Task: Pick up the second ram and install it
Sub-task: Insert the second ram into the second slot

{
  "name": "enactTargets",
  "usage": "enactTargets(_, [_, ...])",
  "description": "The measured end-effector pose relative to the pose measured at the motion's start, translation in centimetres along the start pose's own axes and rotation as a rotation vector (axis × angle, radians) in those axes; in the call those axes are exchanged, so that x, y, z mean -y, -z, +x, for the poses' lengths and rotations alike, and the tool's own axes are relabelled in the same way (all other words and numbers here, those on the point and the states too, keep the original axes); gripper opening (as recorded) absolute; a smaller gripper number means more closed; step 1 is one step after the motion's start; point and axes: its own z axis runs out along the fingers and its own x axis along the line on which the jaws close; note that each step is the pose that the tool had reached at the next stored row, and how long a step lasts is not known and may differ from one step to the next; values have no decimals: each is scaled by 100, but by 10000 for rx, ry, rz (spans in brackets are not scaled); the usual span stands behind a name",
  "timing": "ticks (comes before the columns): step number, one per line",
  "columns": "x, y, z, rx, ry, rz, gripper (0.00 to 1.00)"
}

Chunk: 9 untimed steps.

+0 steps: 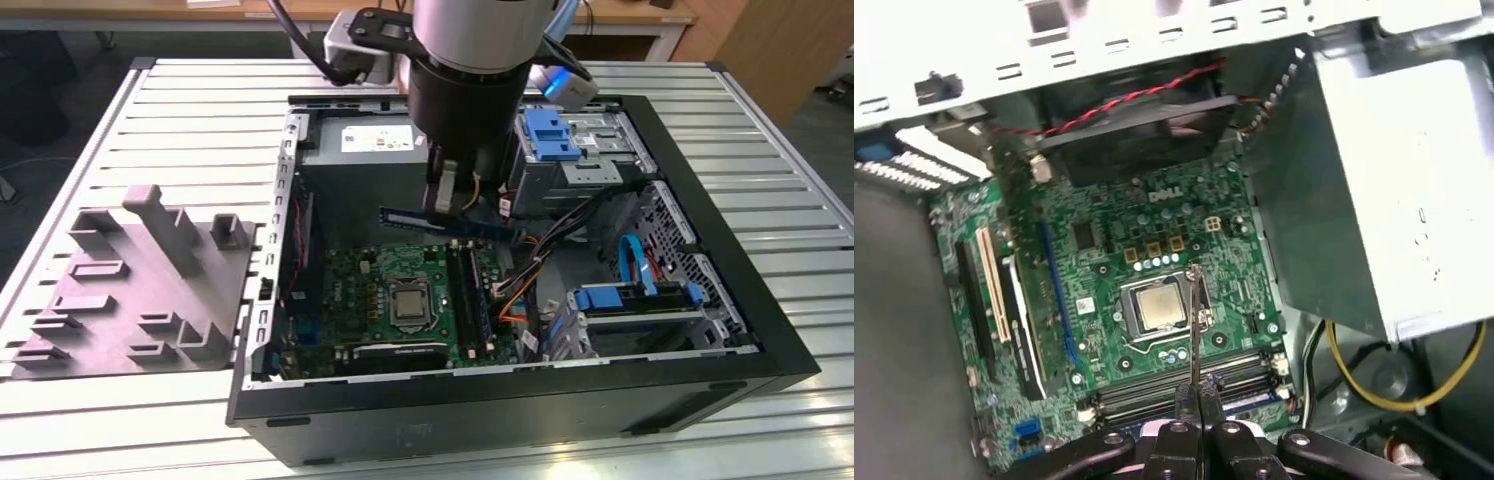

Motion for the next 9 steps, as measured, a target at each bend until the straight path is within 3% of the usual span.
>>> enactTargets(9, [0,0,0,72,-1377,62,11])
